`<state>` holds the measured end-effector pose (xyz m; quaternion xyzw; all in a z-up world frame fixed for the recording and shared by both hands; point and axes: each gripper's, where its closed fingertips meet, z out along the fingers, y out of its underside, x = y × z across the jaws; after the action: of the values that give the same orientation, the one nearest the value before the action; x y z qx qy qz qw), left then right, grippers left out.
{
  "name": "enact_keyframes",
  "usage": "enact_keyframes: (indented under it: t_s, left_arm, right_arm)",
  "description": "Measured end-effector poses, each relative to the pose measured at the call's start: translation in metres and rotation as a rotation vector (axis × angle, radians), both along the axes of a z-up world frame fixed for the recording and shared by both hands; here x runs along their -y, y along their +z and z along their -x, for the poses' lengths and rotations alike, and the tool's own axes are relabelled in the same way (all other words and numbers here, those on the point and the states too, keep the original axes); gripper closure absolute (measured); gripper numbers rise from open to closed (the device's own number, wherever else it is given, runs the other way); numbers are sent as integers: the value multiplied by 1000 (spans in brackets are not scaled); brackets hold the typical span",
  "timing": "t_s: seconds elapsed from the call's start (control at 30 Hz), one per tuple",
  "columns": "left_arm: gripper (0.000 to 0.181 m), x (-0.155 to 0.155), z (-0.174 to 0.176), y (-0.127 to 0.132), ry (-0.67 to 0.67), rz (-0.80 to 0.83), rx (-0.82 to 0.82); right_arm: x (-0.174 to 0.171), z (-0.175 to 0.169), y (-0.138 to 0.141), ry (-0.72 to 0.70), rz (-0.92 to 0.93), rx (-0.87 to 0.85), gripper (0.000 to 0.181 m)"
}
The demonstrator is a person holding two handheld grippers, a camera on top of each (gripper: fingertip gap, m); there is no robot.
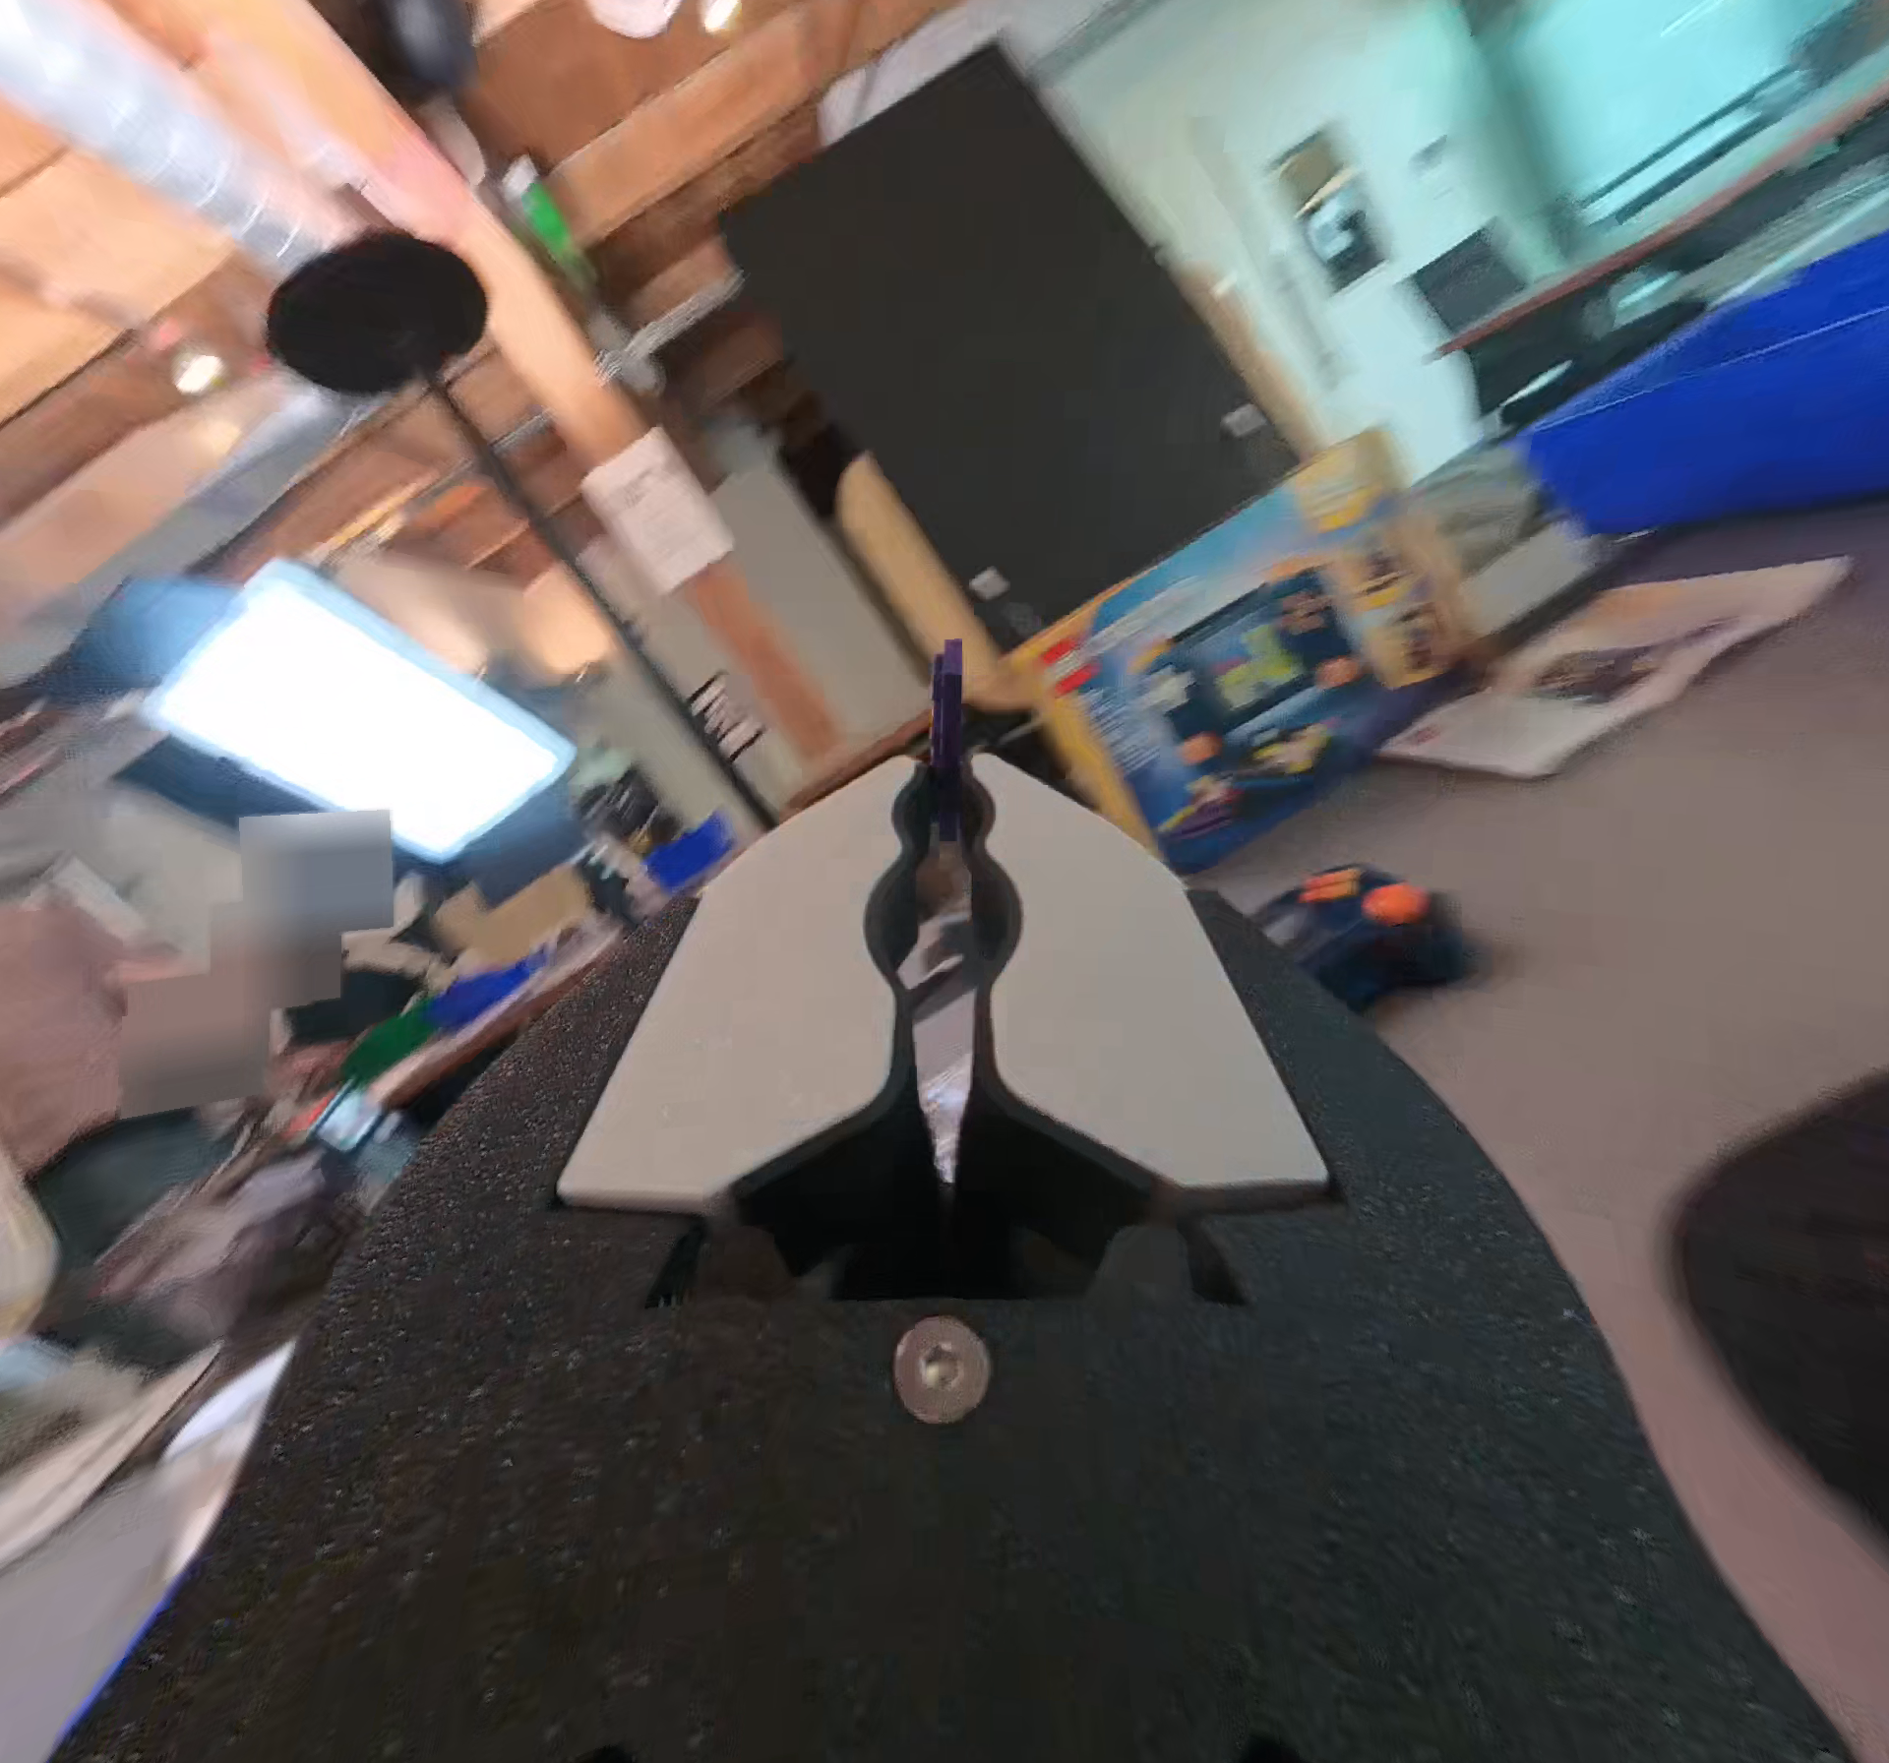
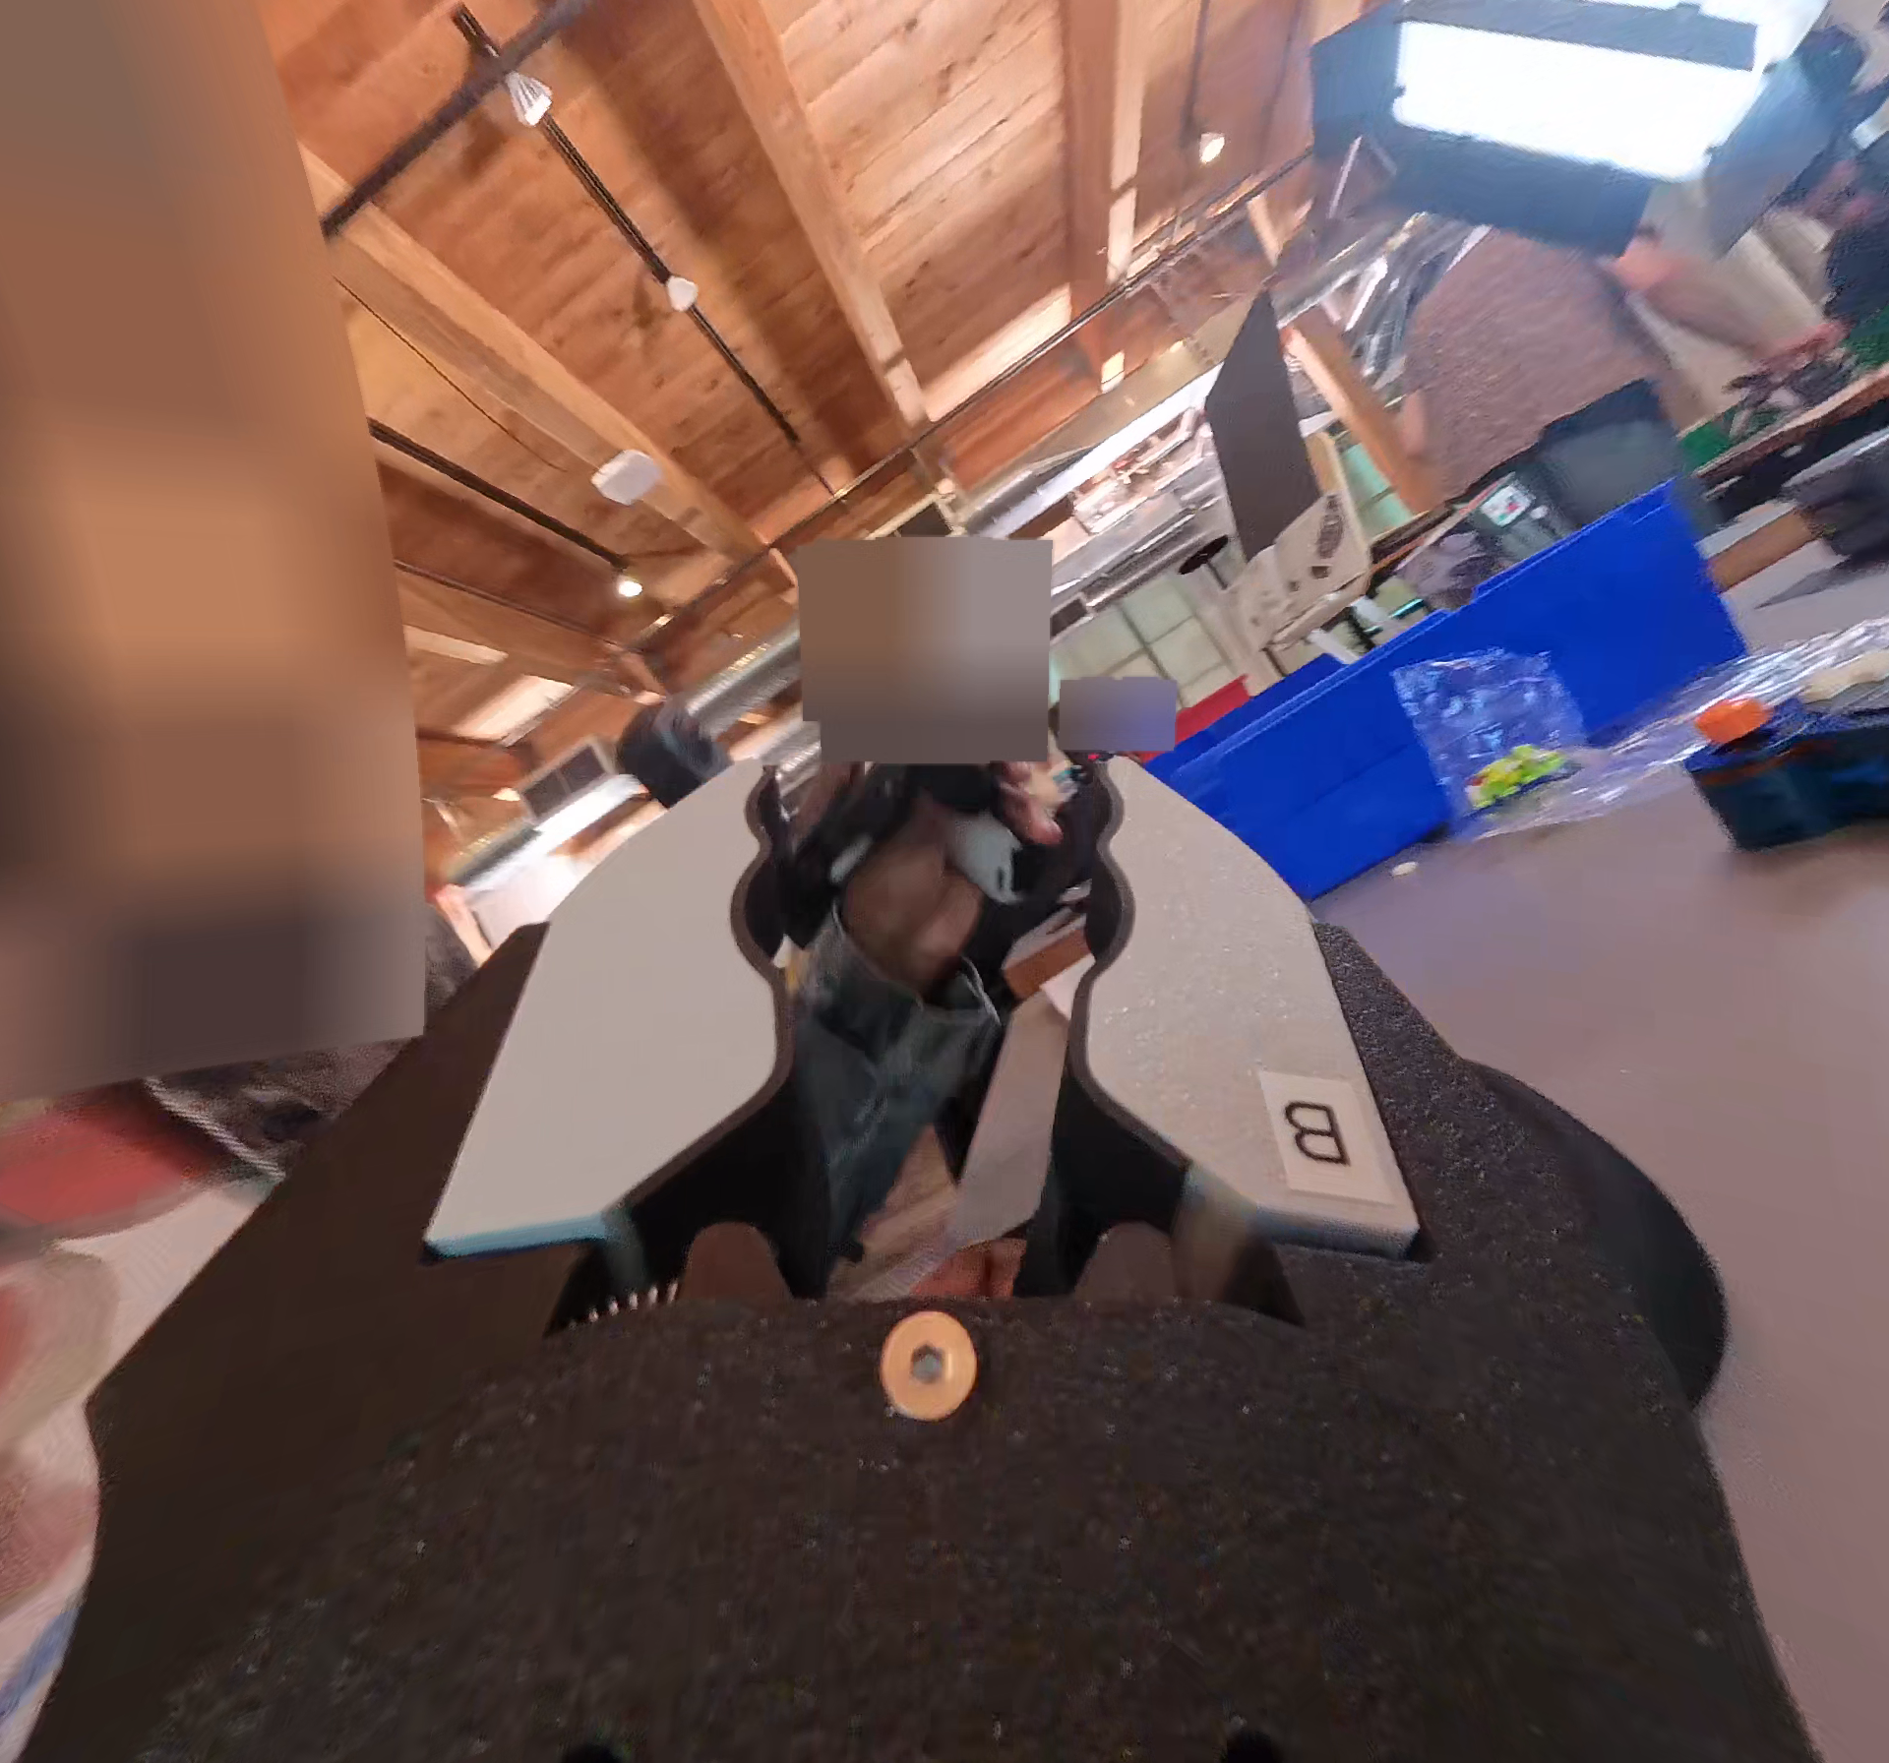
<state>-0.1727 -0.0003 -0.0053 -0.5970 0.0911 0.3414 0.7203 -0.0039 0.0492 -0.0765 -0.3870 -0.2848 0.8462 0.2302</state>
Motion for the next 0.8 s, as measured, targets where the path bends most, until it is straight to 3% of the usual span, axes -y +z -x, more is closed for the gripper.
enact_keyframes:
  t_s: [0.03,0.13,0.2,0.23,0.3,0.33,0.43,0.53,0.6,0.7,0.77,0.8]
  left_arm:
    - [178,8,33,9,62,25,52]
    - [177,17,118,13,102,144,304]
    - [175,17,169,-8,127,241,522]
    - [161,17,190,-26,142,314,631]
    - [109,19,221,-54,195,388,828]
    - [93,19,228,-60,207,383,879]
    - [76,17,224,-45,134,214,820]
    - [60,16,188,-8,16,18,567]
    - [34,5,120,3,-234,30,367]
    - [35,13,-21,-33,-811,314,285]
    - [35,27,-85,-51,-1045,418,352]
    - [35,27,-105,-59,-1079,442,372]
  right_arm:
    - [0,1,-1,-14,-16,4,126]
    - [3,2,-1,41,20,6,126]
    - [3,1,0,73,58,-7,128]
    - [2,0,1,74,65,-14,129]
    - [0,-1,0,52,57,-15,130]
    - [0,0,0,42,49,-11,131]
    - [0,0,-1,43,42,-9,130]
    - [-4,1,-1,-3,29,-11,127]
    - [-13,2,-1,-128,-11,-9,111]
    - [-30,2,1,-447,-189,-4,72]
    - [-30,-2,8,-648,-380,-55,56]
    - [-26,-1,9,-696,-470,-63,58]
